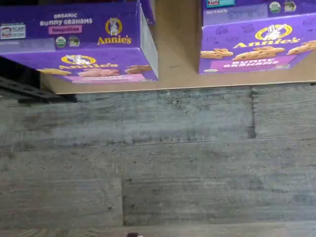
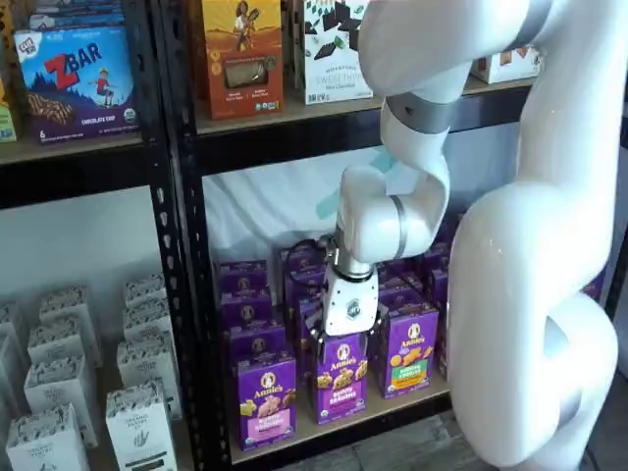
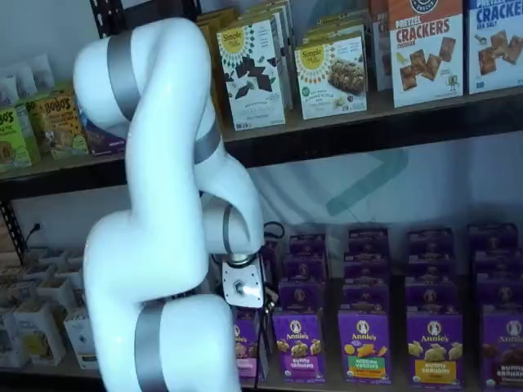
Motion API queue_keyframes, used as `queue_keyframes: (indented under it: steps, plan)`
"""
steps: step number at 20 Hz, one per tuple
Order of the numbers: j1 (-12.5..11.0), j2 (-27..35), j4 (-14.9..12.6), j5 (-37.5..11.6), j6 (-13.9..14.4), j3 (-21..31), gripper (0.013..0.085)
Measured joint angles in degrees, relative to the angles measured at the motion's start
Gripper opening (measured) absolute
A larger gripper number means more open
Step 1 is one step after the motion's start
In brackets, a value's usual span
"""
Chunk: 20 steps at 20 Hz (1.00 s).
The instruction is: Pick up the purple box with a pink patch in the middle, on the bottom shelf, the first box from the left
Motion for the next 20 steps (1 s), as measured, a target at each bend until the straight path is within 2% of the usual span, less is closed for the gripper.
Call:
queue_keyframes:
  steps: [6,10,16,20]
  plan:
    - [-0.6,5.4,-6.6,0.9,5.7,-5.5,0.085]
    - [-0.6,8.4,-7.7,1.2,6.9,-8.6,0.085]
    - [-0.2,11.9,-11.1,2.8,10.4,-13.1,0.085]
    - [0.6,13.9,-10.3,2.8,10.4,-15.6,0.085]
